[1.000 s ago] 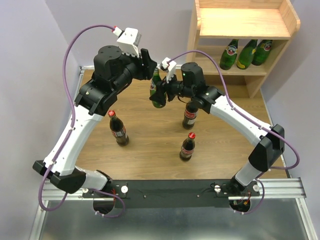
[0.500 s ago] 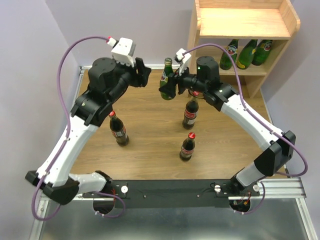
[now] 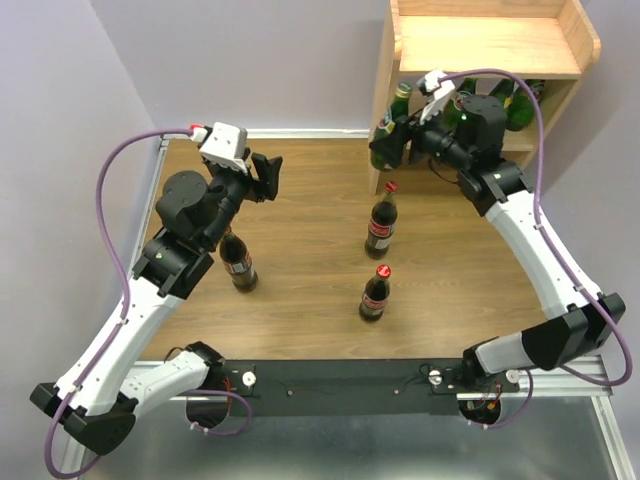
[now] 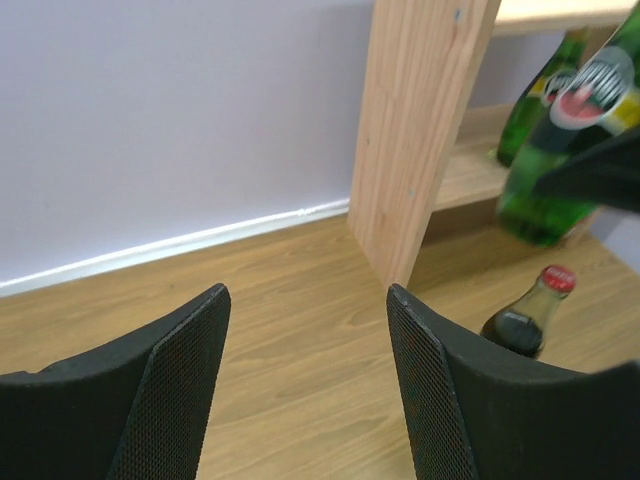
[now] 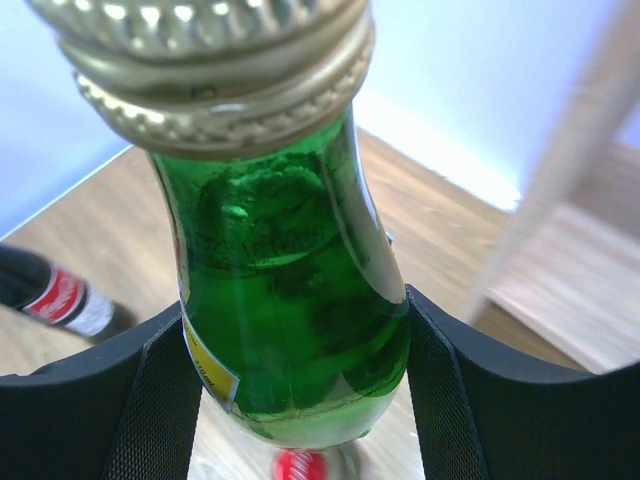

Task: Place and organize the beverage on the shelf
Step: Place the drink on the shelf.

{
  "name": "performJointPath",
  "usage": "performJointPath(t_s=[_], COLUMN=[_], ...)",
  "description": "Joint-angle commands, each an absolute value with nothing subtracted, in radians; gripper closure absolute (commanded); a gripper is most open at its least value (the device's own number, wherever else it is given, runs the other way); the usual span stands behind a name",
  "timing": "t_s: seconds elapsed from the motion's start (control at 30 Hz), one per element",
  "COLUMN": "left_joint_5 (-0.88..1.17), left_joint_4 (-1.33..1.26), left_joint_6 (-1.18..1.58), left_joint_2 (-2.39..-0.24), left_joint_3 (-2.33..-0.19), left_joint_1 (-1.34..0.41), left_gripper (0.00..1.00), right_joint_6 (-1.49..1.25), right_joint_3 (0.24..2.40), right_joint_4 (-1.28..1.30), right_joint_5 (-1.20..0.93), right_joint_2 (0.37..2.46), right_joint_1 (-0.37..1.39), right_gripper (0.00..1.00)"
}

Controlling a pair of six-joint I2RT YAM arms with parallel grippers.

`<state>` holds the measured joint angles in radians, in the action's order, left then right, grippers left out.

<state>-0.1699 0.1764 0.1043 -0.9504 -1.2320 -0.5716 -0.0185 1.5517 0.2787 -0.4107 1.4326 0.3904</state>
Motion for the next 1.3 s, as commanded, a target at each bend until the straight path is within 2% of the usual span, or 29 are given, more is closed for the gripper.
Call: performJointPath(t_s=[0.0, 0.3, 0.67, 1.27], left_joint_5=[-0.219, -0.218, -0.221, -0.216], left_joint_4=[0.109, 0.011, -0.084, -0.087], left_joint_6=[0.064, 0.029, 0.006, -0.017], left_joint_2=[-0.933, -0.881, -0.822, -0.822], left_joint_3=[-1.166, -1.025, -0.948, -0.922], left_joint_1=[-0.575, -0.575, -0.575, -0.575], left_gripper=[0.28, 0.28, 0.28, 0.28], right_joint_6=[-0.021, 0.054, 0.081, 0.083], right_joint_3=[1.582, 1.5, 1.419, 1.385], right_joint_4=[0.17, 0.166, 0.078, -0.112], right_joint_5=[-0.405, -0.273, -0.134, -0.072], right_joint_2=[1.361, 1.316, 1.318, 1.459], right_joint_1=[0.339, 0.279, 0.252, 0.252], right_gripper=[0.99, 0.99, 0.99, 0.99])
